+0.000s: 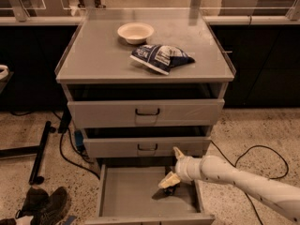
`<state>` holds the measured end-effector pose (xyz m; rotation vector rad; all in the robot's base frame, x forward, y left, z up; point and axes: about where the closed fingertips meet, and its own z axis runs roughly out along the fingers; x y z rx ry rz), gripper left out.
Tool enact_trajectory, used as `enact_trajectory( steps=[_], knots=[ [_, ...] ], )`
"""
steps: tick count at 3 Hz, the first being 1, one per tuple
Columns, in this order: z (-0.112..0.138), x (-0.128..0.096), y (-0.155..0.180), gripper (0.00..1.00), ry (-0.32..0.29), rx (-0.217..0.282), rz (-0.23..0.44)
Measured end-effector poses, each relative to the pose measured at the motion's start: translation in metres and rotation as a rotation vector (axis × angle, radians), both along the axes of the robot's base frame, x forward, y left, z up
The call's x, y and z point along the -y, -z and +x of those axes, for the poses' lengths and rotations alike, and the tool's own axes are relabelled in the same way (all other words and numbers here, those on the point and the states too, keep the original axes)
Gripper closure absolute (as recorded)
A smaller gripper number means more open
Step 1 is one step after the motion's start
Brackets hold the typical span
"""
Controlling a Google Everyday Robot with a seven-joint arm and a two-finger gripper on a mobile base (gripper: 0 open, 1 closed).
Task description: Pick pepsi can from bottom drawer and place on counter
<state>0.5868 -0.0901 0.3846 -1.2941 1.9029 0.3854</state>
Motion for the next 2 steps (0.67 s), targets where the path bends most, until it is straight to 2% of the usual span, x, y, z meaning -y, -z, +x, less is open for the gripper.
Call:
enact_trajectory(
  steps=[2],
  knots=[
    [-0.019, 0.015, 0.079, 0.00, -0.108, -0.121, 0.018]
  ],
)
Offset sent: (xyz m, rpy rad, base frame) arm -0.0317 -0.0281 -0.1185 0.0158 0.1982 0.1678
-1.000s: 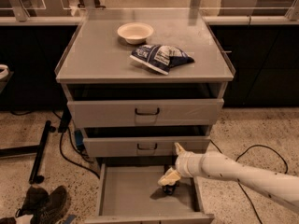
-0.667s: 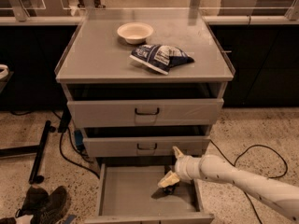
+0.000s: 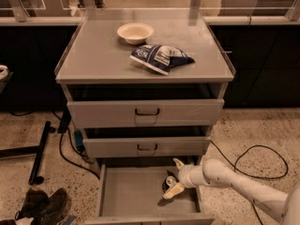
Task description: Pick pepsi can from bottom drawer and place on counter
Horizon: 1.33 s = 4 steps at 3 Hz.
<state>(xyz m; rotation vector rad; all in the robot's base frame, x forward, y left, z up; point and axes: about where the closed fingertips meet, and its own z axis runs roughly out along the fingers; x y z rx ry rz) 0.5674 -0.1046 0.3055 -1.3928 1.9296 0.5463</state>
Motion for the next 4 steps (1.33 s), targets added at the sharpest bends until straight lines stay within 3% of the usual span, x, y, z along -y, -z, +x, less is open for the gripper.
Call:
enact_trajectory(
  steps=[2, 4],
  knots=[
    [-0.006, -0.003, 0.073, 0.00, -0.029, -0.133, -0.072],
    [0.004, -0.003, 0.116, 0.00, 0.012, -0.212, -0.134]
  ],
)
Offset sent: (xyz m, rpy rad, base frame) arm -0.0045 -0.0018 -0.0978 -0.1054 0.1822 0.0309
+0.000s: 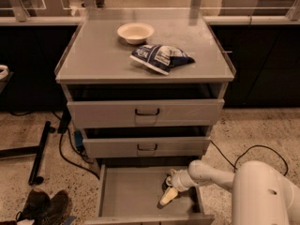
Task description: Pick pepsi can from bottom drawer and place on counter
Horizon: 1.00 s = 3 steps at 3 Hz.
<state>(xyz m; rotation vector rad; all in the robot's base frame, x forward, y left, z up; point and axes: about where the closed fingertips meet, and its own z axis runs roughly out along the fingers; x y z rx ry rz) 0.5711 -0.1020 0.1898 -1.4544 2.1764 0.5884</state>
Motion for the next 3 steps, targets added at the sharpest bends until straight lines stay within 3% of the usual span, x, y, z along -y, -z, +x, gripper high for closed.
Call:
enact_trajectory(
  steps=[1, 3],
  knots=[
    [0.0090, -0.0066, 0.0139, 0.16, 0.020, -0.029, -0.027],
    [0.0108, -0.0090, 0.0183, 0.71, 0.034, -0.050, -0.044]
  ],
)
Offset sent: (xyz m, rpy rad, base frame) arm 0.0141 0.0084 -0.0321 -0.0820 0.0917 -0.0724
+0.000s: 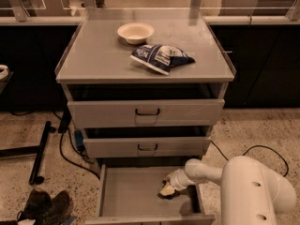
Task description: Pick pepsi can from bottom drawer and place on counter
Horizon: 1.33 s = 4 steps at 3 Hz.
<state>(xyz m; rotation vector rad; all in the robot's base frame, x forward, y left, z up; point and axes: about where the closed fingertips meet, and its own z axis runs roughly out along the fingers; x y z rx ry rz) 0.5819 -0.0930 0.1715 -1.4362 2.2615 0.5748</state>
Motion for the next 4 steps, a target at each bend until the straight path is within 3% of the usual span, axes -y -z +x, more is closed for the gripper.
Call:
enact_trajectory(
  steps=[1, 2, 4],
  knots=[
    [0.0000, 0.0000, 0.0000, 0.95, 0.000, 0.000, 0.000],
    [0.0000, 0.0000, 0.0000, 1.00, 0.000, 0.000, 0.000],
    [-0.0003, 0.0031, 0.0015, 1.00, 0.009, 0.003, 0.013]
  ],
)
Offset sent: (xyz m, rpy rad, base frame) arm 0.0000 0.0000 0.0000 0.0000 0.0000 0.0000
